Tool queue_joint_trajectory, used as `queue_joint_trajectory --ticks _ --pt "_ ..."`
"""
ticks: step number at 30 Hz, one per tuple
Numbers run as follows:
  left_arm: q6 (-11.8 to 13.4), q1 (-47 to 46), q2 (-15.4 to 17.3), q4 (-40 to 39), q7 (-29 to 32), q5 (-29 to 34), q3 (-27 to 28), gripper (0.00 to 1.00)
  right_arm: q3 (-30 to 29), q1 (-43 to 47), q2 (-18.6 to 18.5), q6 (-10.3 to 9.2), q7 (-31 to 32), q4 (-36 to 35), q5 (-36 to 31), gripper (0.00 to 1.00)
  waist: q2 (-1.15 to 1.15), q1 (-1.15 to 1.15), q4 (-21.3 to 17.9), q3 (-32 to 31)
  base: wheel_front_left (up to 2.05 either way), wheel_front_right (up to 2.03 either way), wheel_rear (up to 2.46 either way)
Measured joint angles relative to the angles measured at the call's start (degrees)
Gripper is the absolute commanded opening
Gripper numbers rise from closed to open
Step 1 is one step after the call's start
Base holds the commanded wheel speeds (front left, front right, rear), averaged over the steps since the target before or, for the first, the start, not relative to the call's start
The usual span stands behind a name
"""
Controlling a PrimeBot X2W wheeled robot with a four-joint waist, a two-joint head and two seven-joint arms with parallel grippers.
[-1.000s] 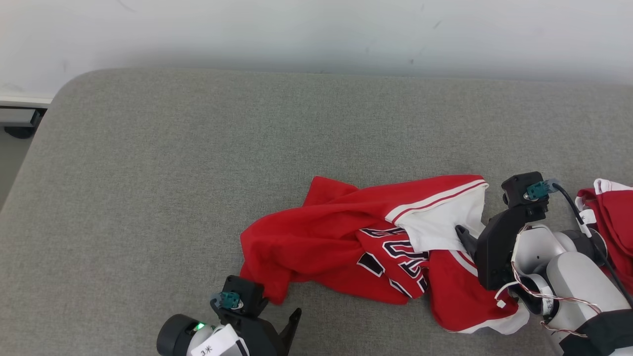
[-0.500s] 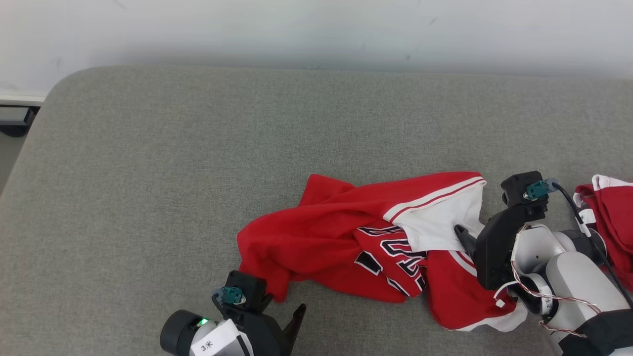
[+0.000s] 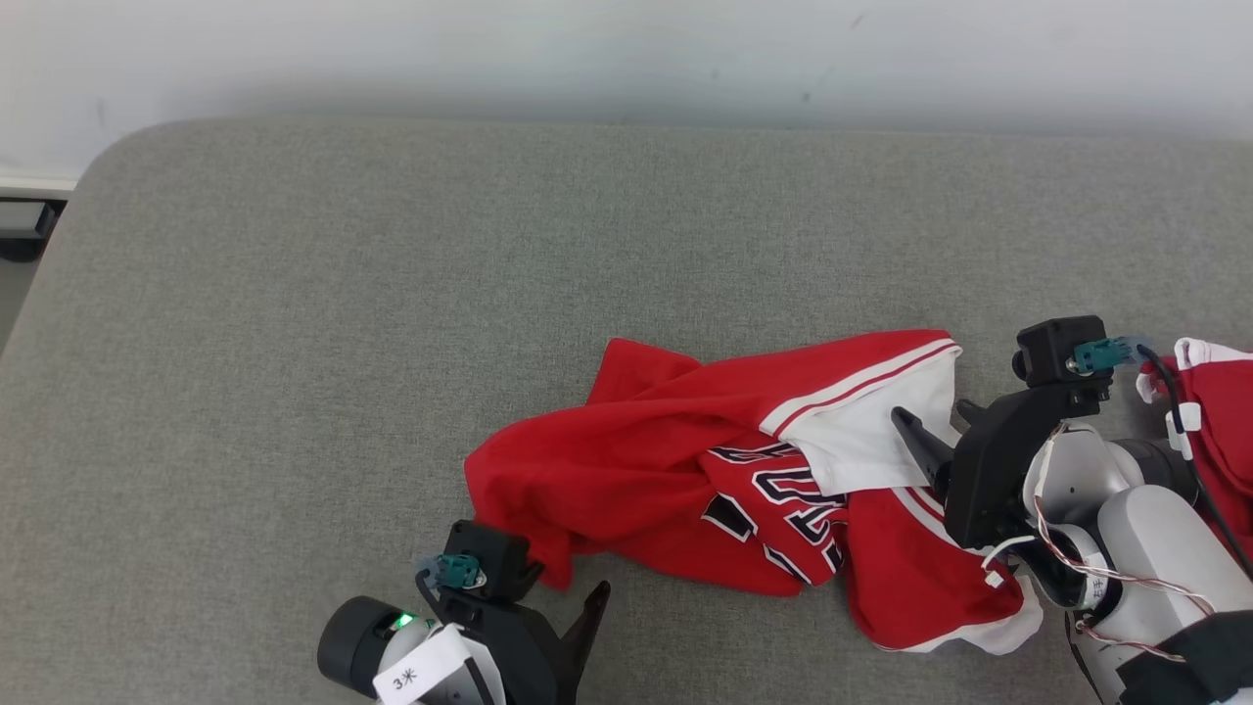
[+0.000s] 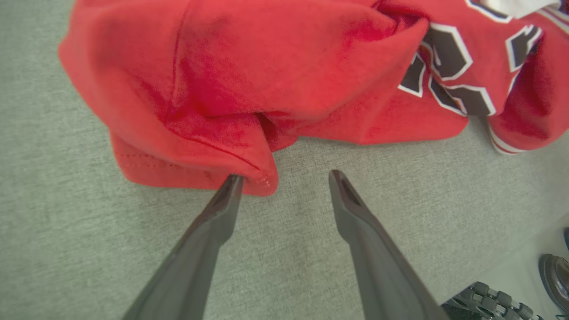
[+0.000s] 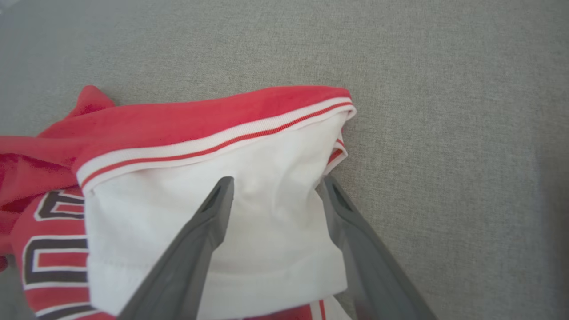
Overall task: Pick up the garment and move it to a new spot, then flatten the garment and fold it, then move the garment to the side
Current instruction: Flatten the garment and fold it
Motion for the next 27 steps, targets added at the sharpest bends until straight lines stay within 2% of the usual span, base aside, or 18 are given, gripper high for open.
queue_joint_trajectory --ticks 7,15,19,27 --pt "0.46 0.44 1.16 -3.48 -0.43 0.36 -0.04 1.00 -2.38 5.04 -1.82 1.18 -0.38 -5.02 2.40 1.00 0.00 0.00 -0.04 -1.67 0.00 0.00 0.00" --pt "-0.03 1.90 0.96 -5.90 0.11 -0.04 -1.38 1.00 -4.55 7.16 -3.30 -1.14 0.14 -6.93 2.34 1.00 -0.01 -0.01 0.00 -2.26 0.00 0.00 0.00" --pt "-0.11 1.92 -0.40 -5.54 0.45 -1.11 -1.48 1.00 -4.94 7.19 -3.30 -2.10 0.67 -7.12 1.91 1.00 -0.01 -0.01 0.18 -1.43 0.00 0.00 0.00" --pt "-0.10 1.12 -1.51 -3.04 0.66 -1.58 -1.20 1.00 -4.63 6.81 -3.25 -2.61 1.71 -5.55 1.41 1.00 -0.01 0.00 0.71 0.23 0.00 0.00 0.00"
